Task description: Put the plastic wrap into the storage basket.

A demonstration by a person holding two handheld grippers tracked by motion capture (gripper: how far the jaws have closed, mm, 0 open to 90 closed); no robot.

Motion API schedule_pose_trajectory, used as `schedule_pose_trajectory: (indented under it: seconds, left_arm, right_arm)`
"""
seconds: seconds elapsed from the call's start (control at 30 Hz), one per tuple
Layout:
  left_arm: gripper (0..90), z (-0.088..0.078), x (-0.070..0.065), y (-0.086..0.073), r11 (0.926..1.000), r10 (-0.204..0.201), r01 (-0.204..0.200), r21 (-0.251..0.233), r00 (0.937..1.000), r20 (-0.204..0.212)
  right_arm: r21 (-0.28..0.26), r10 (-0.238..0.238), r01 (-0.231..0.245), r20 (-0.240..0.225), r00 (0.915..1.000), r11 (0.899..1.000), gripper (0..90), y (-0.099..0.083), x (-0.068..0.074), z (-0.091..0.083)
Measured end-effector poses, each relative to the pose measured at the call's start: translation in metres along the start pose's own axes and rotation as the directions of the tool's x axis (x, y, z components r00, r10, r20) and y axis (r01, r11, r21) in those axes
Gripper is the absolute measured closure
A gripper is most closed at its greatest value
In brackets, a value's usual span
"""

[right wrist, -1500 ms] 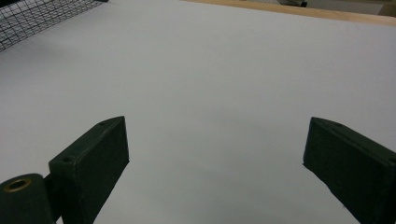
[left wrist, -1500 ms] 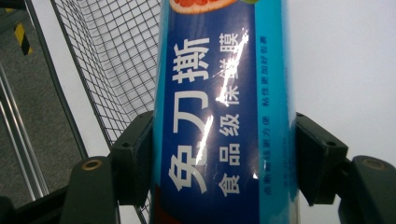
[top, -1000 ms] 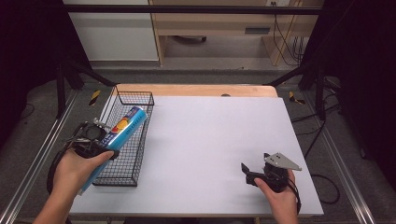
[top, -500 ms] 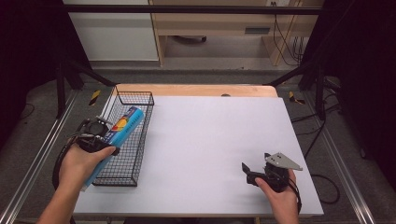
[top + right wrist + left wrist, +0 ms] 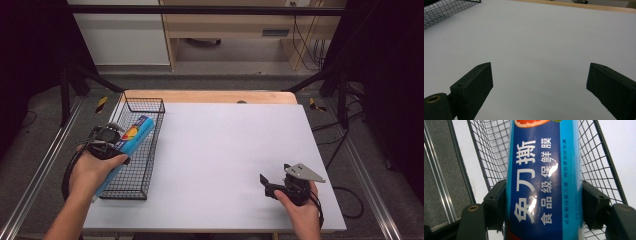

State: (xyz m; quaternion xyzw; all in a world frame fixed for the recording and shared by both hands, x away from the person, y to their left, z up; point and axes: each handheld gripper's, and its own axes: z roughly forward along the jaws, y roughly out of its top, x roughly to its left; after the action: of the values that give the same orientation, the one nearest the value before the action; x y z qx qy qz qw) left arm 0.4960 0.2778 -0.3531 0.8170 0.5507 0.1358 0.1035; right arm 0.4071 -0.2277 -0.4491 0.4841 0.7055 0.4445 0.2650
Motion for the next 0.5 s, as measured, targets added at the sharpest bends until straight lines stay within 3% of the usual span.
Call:
schedule_pose_trajectory:
  seconds: [0.5]
  left_arm:
    - [31.9,0.012,-0.003,0.009,0.9980,-0.009,0.011,0.062,0.9994,-0.033]
  right_arm:
    - [0.001,0.000,0.000,-0.002,1.0000,1.000,7.0,0.000,-0.001,0.000]
